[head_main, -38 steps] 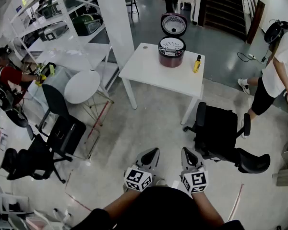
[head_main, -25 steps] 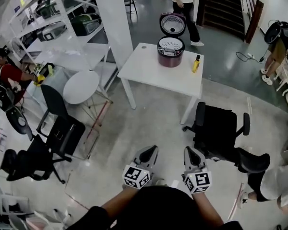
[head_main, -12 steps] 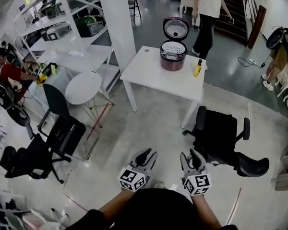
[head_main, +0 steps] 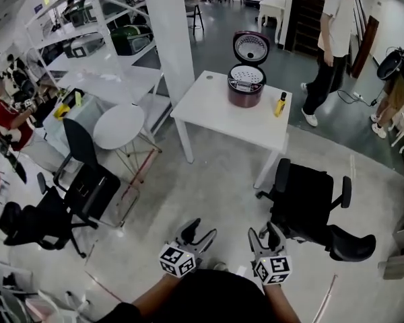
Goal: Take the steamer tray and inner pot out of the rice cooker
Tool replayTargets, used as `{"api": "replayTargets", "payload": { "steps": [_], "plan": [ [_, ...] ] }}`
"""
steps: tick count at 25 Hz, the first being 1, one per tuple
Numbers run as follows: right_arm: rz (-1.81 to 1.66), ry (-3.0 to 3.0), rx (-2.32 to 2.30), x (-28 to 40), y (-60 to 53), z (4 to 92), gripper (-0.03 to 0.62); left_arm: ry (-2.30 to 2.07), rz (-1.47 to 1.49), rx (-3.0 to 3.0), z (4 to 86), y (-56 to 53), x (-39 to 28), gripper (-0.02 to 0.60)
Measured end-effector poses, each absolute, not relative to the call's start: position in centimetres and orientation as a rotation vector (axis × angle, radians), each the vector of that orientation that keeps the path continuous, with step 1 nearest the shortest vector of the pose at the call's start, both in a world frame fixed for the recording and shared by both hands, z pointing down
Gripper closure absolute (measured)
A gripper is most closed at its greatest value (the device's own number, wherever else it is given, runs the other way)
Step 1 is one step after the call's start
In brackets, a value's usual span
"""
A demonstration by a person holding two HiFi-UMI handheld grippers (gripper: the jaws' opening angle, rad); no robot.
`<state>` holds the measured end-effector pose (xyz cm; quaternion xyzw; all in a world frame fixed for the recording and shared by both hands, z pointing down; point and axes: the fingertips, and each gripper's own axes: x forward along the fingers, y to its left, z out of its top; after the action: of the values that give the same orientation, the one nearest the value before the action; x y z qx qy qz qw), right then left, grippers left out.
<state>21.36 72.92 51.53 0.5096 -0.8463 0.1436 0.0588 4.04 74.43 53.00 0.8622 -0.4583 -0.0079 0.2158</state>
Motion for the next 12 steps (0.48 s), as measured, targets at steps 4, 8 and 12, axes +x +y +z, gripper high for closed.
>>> {"api": "replayTargets", "payload": {
  "steps": [4,8,12],
  "plan": [
    [0.464,-2.570,1.503,20.7,72.5,52.4,0.365,-1.314,-0.009,2.368,53.3,73.9,3.5,0.318],
    [0.499,-2.572,1.480,19.8,71.2,53.7,0.365,-1.306,0.011,2.366,53.9,72.5,3.5,0.318],
    [0.519,-2.564,1.478,19.1,68.5,54.5,0.365,-1.271,0.013,2.388,54.6,69.9,3.9,0.318]
  ]
}}
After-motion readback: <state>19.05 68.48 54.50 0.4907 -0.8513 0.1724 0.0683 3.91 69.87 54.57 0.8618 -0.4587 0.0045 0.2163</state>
